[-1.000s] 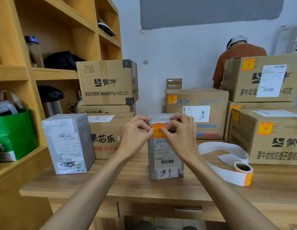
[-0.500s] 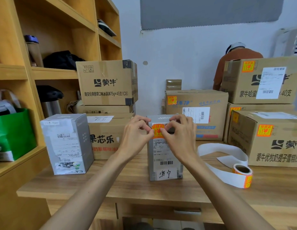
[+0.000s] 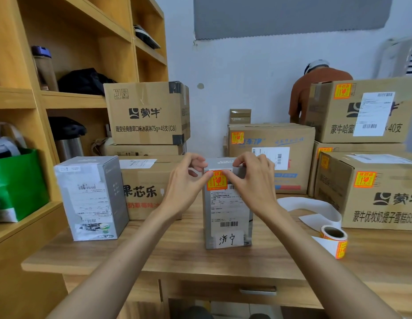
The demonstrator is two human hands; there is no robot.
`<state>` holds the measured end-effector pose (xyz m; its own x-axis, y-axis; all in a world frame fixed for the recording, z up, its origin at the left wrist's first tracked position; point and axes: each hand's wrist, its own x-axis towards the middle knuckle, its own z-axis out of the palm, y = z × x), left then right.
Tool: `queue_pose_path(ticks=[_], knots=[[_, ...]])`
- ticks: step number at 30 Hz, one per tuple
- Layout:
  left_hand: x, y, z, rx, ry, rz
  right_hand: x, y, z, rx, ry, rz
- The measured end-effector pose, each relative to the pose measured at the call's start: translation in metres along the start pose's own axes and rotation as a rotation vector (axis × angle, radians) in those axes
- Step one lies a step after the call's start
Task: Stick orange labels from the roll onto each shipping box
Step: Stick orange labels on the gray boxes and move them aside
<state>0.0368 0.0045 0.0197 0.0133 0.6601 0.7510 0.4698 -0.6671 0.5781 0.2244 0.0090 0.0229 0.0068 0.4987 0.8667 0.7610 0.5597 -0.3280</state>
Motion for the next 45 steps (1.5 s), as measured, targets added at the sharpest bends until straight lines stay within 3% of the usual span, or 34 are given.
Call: queue_pose_path(ticks=[5,14,26,40,45], knots=[[0.005,0.000,-0.002,-0.036,-0.026,-0.042,0.006,0.006,0.003,0.033,-0.028,-0.007],[-0.003,-0.013,-0.003,0.155,-0.130,0.108,-0.008,0.027,0.009,-0.143,-0.163,-0.174],[-0.005,-0.023,-0.007,0.224,-0.182,0.130,-0.005,0.037,0.006,-0.063,-0.255,-0.201],[0.011,-0.018,-0.010,0.147,-0.169,0.070,0.005,0.030,0.011,0.067,-0.181,-0.109],[0.014,-0.016,-0.012,-0.002,-0.131,-0.089,-0.009,0.026,0.006,-0.191,-0.078,-0.186]])
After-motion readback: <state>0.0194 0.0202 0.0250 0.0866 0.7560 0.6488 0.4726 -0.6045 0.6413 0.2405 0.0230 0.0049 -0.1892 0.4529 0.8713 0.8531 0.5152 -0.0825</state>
